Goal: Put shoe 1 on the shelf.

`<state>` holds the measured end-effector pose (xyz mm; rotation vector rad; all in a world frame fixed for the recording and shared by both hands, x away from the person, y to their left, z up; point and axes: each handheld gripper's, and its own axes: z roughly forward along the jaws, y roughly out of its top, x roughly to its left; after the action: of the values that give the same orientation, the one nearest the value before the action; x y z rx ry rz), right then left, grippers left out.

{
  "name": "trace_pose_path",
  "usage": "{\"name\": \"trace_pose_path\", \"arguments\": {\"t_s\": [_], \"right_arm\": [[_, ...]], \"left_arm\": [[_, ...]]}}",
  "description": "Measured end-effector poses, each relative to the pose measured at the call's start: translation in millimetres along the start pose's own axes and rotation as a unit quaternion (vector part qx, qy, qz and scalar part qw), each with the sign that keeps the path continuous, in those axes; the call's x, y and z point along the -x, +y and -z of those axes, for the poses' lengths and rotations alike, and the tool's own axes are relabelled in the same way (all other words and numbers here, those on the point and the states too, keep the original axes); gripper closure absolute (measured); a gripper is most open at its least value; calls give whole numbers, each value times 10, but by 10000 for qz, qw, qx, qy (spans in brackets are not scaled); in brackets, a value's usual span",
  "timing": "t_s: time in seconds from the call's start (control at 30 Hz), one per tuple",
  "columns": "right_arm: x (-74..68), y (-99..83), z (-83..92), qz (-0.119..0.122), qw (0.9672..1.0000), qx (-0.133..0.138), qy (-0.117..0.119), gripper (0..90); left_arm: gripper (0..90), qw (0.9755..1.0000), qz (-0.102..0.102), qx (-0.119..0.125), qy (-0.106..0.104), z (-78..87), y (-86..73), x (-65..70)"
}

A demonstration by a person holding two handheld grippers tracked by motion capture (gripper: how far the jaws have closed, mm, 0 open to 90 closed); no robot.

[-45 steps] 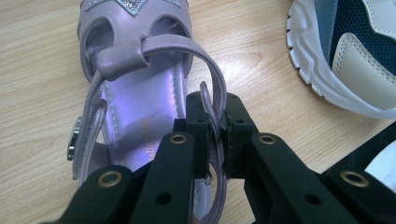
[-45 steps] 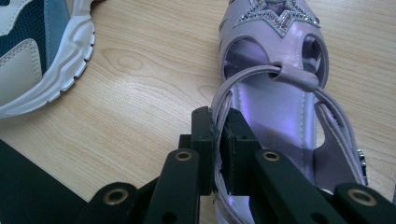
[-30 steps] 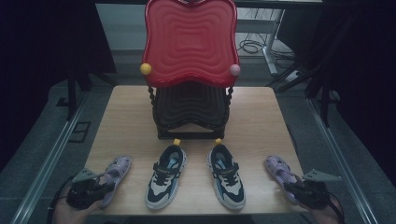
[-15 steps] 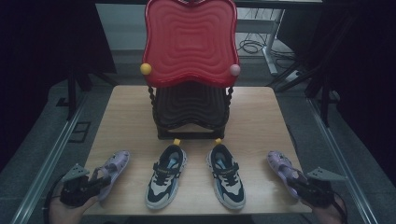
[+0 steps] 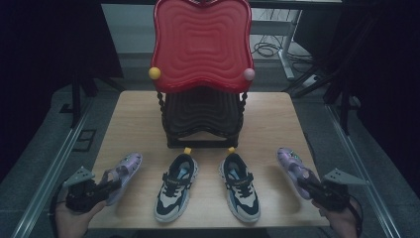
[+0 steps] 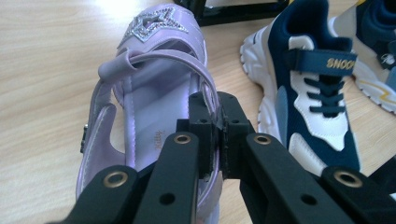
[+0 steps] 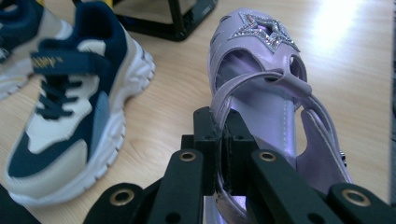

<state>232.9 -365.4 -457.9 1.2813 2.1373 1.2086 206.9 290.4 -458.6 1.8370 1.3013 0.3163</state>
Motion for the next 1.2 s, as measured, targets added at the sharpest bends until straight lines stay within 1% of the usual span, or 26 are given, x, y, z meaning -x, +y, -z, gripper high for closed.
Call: {"name": "trace_pose_path", "arguments": {"t_s": [0.17,0.23,0.47,0.63,0.9,1.2], "right_arm": [[-58,104,-84,30,9998,101,163,865],[-84,135,-109,64,9996,146,220,865],[-158,216,-150,116,9989,300,345,865],[-213,274,-184,157,9982,368,448,865],[-321,372,-284,263,9969,434,606,865],[-407,469,-293,384,9946,600,753,865]], "left_arm": [[864,9999,-87,73,-81,-23,99,30],[864,9998,-76,118,-115,-32,128,42],[864,9994,-146,233,-225,-71,233,104],[864,9990,-213,270,-286,-102,292,142],[863,9984,-313,256,-407,-171,393,213],[864,9973,-399,365,-492,-200,490,286]]}}
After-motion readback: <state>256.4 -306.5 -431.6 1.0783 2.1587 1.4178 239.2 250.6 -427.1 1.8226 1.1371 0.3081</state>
